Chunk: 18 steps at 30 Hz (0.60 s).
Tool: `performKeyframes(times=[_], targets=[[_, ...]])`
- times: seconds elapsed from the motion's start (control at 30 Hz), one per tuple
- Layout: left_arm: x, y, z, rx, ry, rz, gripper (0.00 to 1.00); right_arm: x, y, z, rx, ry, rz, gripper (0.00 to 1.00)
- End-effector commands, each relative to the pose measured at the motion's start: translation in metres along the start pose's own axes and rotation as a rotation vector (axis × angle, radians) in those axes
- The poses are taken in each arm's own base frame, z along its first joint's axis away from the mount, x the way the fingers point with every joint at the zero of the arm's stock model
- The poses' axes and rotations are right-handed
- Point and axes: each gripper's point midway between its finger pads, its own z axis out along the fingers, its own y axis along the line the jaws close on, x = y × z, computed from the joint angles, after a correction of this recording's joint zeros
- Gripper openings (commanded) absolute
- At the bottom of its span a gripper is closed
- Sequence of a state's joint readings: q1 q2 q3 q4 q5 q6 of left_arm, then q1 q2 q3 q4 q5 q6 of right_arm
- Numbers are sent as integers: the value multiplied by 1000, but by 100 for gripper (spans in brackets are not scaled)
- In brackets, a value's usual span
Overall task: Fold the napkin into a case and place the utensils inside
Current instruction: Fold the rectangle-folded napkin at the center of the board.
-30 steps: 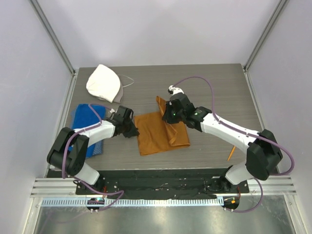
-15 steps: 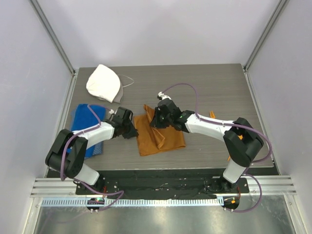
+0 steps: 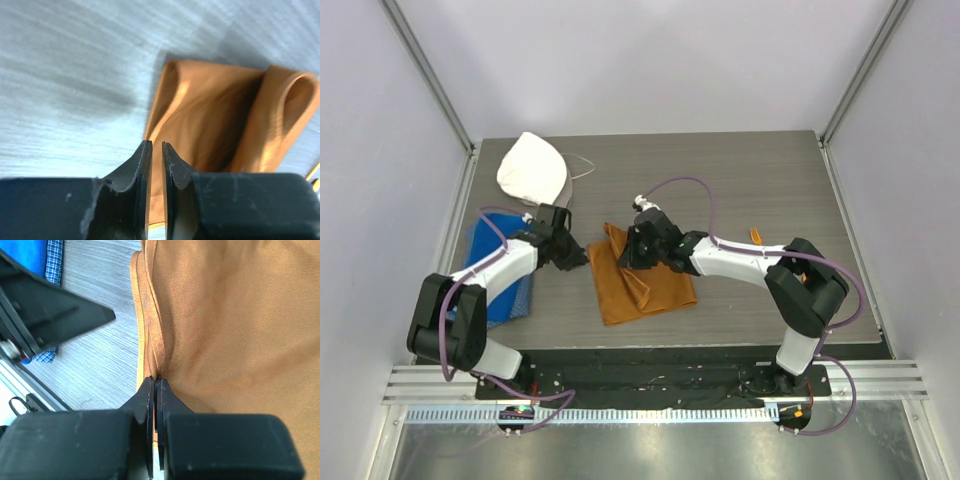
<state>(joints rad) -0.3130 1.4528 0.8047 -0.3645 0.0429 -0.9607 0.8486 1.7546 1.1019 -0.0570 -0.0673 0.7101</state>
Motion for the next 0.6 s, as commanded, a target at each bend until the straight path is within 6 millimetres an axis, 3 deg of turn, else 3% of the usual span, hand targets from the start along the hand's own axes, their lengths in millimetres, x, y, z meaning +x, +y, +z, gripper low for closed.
performKeyframes(times=[0.0, 0.17, 0.57], targets=[[-9, -13, 8, 17, 11, 11, 17, -17, 25, -4, -67, -48, -14, 1], [-10, -16, 22, 24, 20, -1, 17, -12, 30, -7, -78, -28, -29, 1], [-14, 8, 32, -58, -15, 12, 16, 5, 46, -9, -105, 26, -47, 1]])
